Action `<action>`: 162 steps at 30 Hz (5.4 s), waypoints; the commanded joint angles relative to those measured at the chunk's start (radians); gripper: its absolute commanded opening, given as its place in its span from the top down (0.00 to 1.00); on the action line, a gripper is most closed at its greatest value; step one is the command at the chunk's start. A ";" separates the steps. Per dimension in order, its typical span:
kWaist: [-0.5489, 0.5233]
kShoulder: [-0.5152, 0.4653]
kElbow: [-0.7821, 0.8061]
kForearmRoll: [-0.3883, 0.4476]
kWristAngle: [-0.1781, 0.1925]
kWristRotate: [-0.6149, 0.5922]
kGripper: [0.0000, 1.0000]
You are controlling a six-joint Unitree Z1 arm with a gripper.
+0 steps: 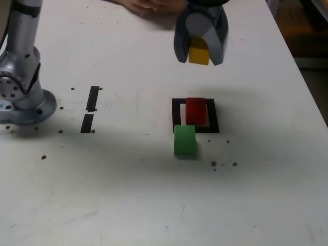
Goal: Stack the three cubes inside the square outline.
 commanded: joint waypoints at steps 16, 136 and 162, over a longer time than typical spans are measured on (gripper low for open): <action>-0.148 -0.018 0.161 -0.156 -0.036 -0.260 0.89; -0.304 0.037 0.483 -0.435 -0.184 -0.400 0.12; -0.302 0.040 0.535 -0.600 -0.237 -0.368 0.83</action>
